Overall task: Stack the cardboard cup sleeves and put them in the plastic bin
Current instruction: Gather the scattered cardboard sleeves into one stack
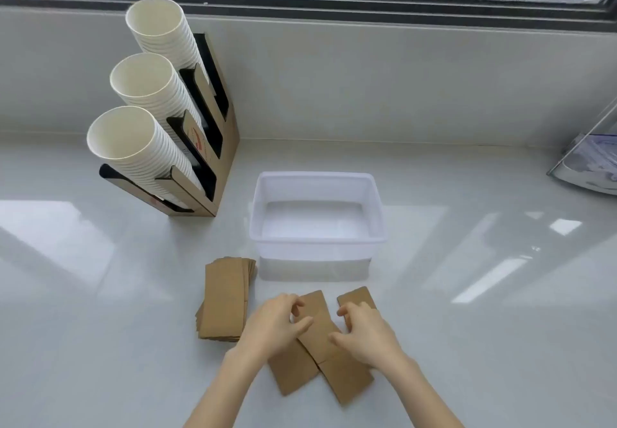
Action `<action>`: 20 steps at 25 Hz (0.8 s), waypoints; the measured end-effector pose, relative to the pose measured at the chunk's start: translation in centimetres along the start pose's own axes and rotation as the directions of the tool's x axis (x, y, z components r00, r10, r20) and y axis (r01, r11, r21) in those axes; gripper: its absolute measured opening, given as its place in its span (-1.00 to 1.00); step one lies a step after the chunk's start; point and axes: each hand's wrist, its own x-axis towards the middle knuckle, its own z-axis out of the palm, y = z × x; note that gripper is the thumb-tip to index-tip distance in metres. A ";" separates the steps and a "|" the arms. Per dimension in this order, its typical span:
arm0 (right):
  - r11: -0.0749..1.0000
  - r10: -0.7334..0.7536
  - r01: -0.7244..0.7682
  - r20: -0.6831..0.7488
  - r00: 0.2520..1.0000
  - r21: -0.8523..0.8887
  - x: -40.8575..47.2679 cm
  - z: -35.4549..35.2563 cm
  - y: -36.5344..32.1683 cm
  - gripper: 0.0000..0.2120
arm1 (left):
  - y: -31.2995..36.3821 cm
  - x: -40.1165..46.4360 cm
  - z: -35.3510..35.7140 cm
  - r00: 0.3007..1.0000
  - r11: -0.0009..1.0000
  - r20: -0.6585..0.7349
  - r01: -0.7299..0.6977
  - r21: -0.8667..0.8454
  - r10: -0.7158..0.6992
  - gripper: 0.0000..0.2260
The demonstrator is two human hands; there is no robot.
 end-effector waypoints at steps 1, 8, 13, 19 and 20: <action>0.998 0.009 -0.008 0.014 1.000 -0.055 0.0 0.2 -0.1 -0.52 | 0.1 -0.1 0.1 0.999 1.000 0.026 0.020 0.011 -0.020 -0.67; 0.979 -0.003 -0.004 -0.034 0.999 -0.202 -0.1 1.9 -0.6 -0.57 | -0.1 0.0 1.4 0.999 1.000 0.034 0.013 0.019 -0.014 -0.73; 0.998 -0.037 0.032 -0.082 0.996 -0.061 -0.2 1.9 -0.5 -0.71 | 0.1 0.0 1.8 0.999 1.000 0.033 -0.013 0.000 0.013 -0.75; 0.956 -0.022 0.076 -0.191 0.981 0.283 0.0 0.1 0.3 -0.92 | 0.0 0.3 0.7 1.000 0.965 0.021 0.000 -0.262 0.006 -0.91; 0.929 0.026 0.058 -0.220 0.975 0.365 0.2 -0.3 0.6 -0.91 | -0.1 0.4 0.5 1.000 0.952 0.024 0.009 -0.306 -0.002 -0.88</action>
